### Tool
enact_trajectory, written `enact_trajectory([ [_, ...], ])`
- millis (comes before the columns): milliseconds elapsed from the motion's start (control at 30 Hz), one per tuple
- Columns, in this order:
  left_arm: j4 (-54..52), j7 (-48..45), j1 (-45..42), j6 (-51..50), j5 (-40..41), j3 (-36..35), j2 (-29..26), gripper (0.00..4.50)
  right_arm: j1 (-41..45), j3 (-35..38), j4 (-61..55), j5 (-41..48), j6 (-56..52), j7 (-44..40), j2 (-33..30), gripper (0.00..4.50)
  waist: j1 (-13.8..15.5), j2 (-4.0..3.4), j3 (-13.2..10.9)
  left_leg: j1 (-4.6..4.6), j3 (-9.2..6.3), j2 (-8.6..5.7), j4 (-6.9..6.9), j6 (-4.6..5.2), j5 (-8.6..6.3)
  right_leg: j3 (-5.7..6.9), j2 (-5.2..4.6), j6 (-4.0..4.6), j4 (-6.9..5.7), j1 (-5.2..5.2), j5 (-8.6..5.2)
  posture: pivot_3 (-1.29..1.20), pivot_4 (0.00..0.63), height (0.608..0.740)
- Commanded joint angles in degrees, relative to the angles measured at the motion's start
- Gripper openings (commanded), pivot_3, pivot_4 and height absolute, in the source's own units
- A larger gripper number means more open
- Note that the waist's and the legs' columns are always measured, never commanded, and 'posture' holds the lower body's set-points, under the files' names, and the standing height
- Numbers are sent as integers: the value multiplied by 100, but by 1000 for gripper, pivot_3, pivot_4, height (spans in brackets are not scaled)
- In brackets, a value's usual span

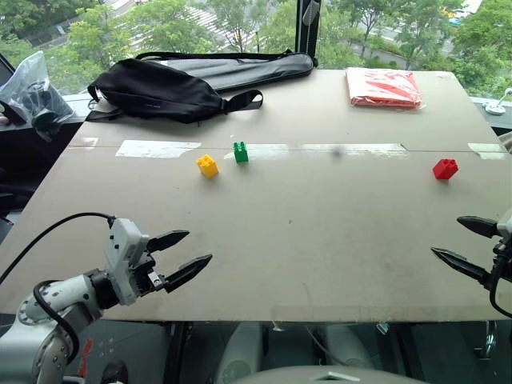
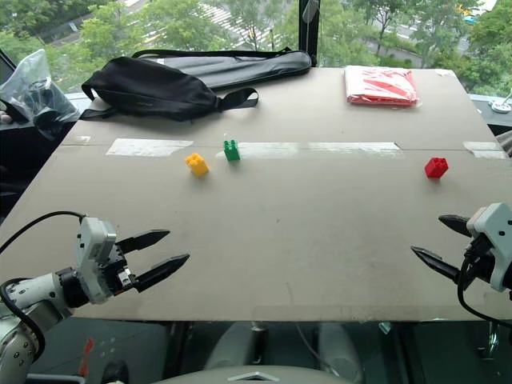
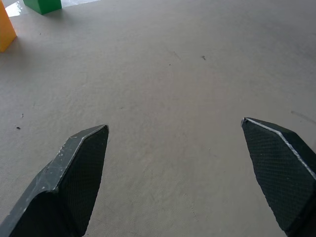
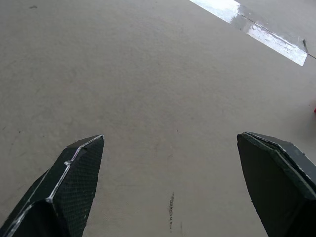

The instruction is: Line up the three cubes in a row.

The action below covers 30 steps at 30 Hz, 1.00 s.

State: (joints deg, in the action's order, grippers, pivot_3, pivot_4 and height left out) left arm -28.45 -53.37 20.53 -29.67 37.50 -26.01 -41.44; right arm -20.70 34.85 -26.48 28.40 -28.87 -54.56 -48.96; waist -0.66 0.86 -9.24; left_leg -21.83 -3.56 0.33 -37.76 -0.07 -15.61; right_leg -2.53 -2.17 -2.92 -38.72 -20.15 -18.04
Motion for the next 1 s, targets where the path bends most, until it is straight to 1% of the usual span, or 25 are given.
enact_trajectory([
  [33,-74,108,-170,-62,195,-107,-33,4417,79,144,-87,16,118,52,3,4435,0,0,0,0,0,0,0,0,0,0,0,0,0,0,0,0,150,740],
  [100,-128,360,-410,-276,381,-56,44,4417,161,19,-234,47,66,289,160,4435,8,0,0,0,-1,0,0,0,0,1,-4,0,-1,0,0,0,150,740],
  [200,-235,729,-773,-590,624,12,96,4417,503,-166,-414,-57,-182,984,393,4435,4,-1,-2,1,-6,0,0,0,0,2,-5,0,-3,1,0,0,150,740],
  [233,-319,782,-924,-649,706,70,79,4417,741,-227,-471,-1,-474,1343,491,4435,2,-1,-2,1,-8,-1,0,0,0,2,-4,0,-4,0,0,0,150,740],
  [300,-558,801,-1207,-703,895,204,37,4417,1263,-551,-530,-259,-1393,2118,357,4435,-18,-2,-2,2,-2,-1,0,0,0,2,1,-1,-7,-1,1,0,150,740],
  [367,-875,528,-1470,-413,719,518,-102,4417,2057,-875,-203,-194,-2180,2577,362,4435,-33,1,-5,1,6,-3,0,-1,1,2,2,-1,-9,-6,2,0,150,740],
  [433,-1066,666,-1939,-472,823,844,-36,4417,3143,-1156,489,-417,-2701,3295,649,4435,-27,-1,-5,-1,10,-5,0,-2,1,1,6,0,-10,-14,3,0,150,740],
  [500,-1122,819,-2228,-591,926,1056,50,4417,3879,-1344,1108,-676,-2936,3782,834,4435,-22,-5,-8,-7,11,-7,1,-2,2,1,12,0,-10,-19,3,0,150,740],
  [533,-1136,865,-2314,-624,959,1126,75,4417,4110,-1414,1353,-760,-2993,3889,868,4435,-20,-7,-8,-10,9,-7,2,-2,2,1,13,0,-11,-22,3,0,150,740],
  [600,-1144,990,-2546,-690,1053,1301,171,4417,4758,-1704,2311,-1032,-2833,3996,876,4435,-14,-8,-7,-34,7,-8,6,-4,3,1,14,0,-13,-49,3,0,150,740],
  [633,-1145,1059,-2636,-708,1083,1372,219,4417,5029,-1852,2743,-1142,-2718,3989,866,4435,-9,-8,-7,-45,9,-8,6,-25,16,4,16,-1,-12,-59,3,0,150,740],
  [700,-1151,1161,-2727,-721,1084,1461,282,4417,5403,-2059,3426,-1335,-2547,3992,848,4435,-18,-8,-6,-89,11,-10,4,-27,18,4,15,-2,-12,-100,4,0,150,740],
  [767,-1187,1248,-2762,-733,1090,1515,309,4417,5762,-2206,4064,-1513,-2400,4025,831,4435,-25,-9,-6,-109,21,-11,4,-27,18,-2,13,-3,-13,-120,5,0,150,740],
  [867,-1246,1361,-2703,-707,1107,1494,333,4417,6176,-2261,4629,-1596,-2277,3991,813,4435,-34,-9,-7,-124,31,-10,9,-28,18,-10,13,-3,-15,-143,5,0,150,740],
  [1000,-1316,1420,-2589,-679,1156,1463,350,4417,6458,-2299,5203,-1741,-2000,3911,764,4435,-35,-9,-6,-120,38,-9,11,-27,18,-16,14,-4,-19,-144,5,0,150,740],
])
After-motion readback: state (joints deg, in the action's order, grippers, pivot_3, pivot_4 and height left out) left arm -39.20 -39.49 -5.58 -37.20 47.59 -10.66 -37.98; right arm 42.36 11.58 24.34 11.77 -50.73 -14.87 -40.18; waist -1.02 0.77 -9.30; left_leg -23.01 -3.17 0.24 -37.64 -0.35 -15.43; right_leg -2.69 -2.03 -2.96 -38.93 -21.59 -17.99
